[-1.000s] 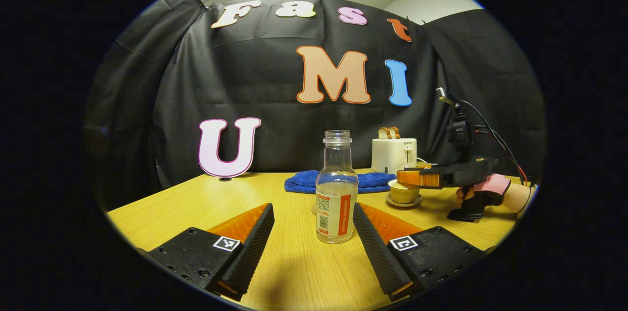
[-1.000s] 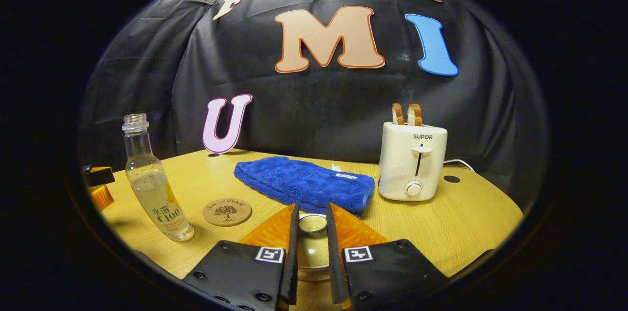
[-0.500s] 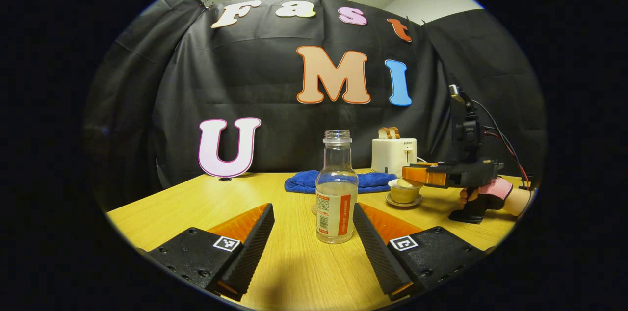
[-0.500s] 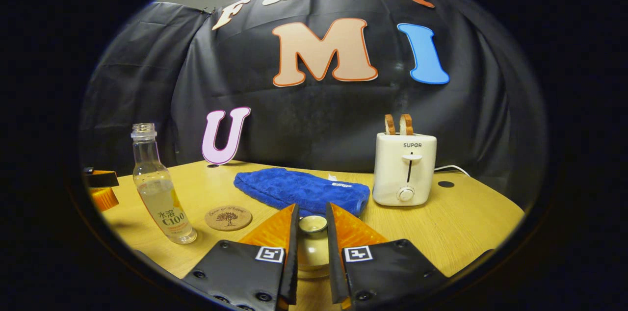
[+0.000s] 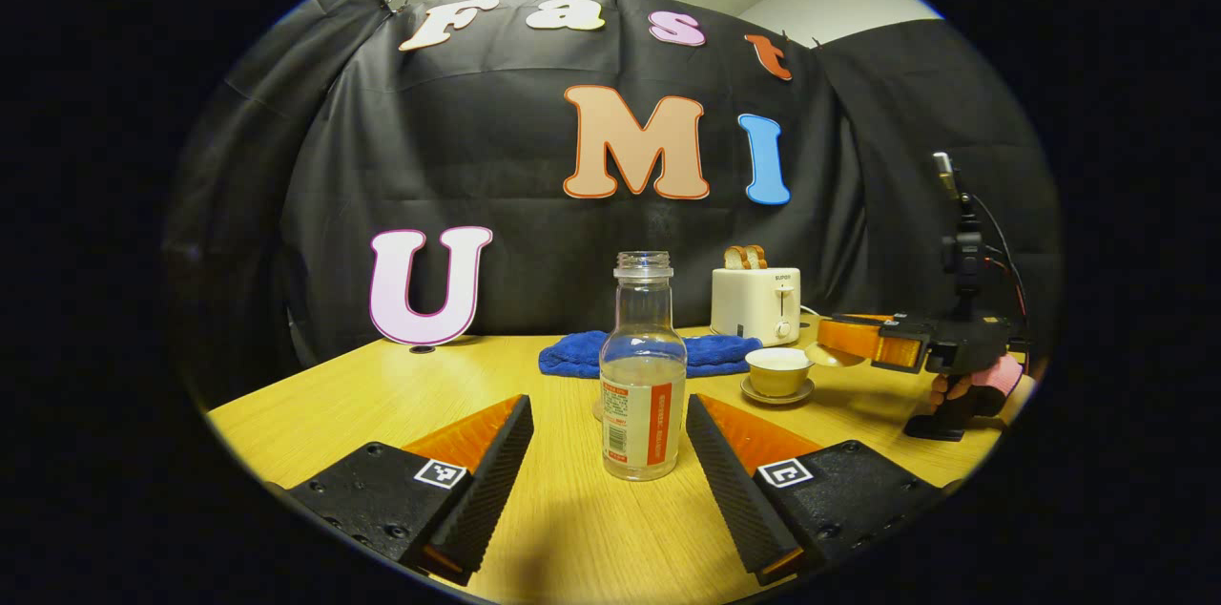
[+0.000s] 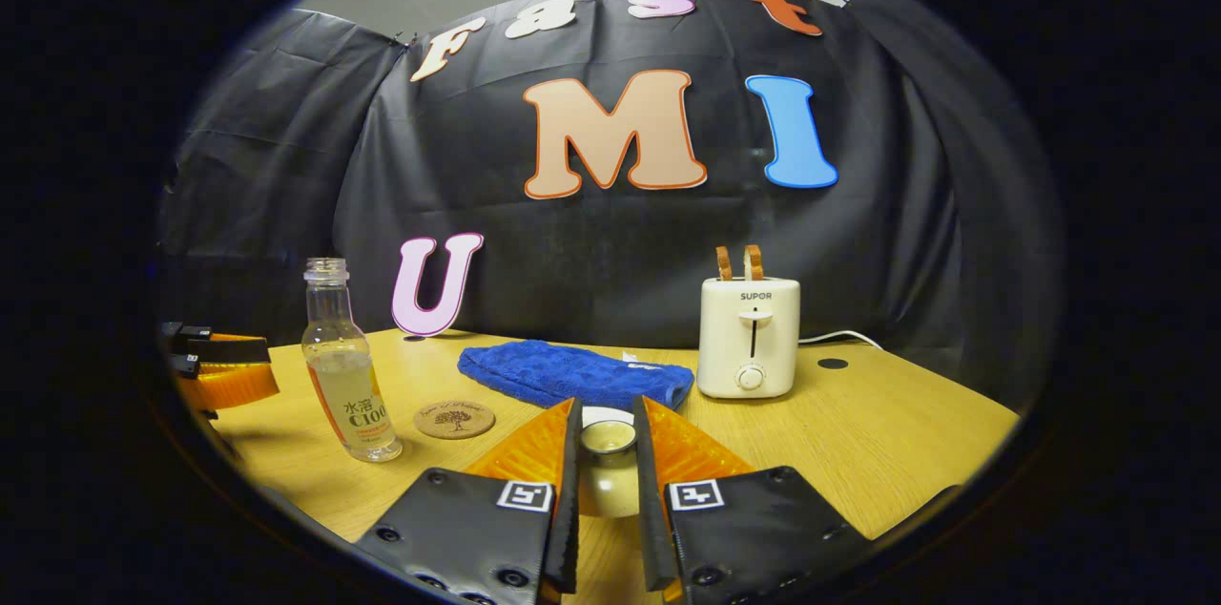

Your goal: Open the teacup lid with one hand, grasp the water bottle and pour water into the teacup with the other hand; after pouring, place the water bottle on the coaster and then close the teacup lid.

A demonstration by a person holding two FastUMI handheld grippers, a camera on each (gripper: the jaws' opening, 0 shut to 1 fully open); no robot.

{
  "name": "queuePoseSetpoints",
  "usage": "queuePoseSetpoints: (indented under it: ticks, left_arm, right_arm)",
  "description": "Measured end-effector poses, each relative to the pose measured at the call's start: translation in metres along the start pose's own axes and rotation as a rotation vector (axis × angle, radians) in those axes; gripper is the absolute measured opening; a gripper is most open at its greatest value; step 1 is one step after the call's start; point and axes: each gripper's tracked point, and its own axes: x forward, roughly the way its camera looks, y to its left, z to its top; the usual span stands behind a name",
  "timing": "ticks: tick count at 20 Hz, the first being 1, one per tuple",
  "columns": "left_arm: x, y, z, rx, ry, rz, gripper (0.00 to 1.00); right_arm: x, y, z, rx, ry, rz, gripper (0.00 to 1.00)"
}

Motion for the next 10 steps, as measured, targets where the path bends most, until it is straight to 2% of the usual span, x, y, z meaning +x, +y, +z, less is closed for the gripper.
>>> queuePoseSetpoints:
  ticks: [5,10]
  left_arm:
    - [0.02,-0.007,-0.002,0.0,0.008,-0.033,0.94]
    - [0.043,-0.007,-0.013,-0.002,0.08,-0.035,0.95]
  right_arm:
    - [-0.022,-0.011,0.002,0.0,-0.006,-0.034,0.3]
    - [-0.035,-0.022,0.003,-0.001,-0.01,-0.067,0.3]
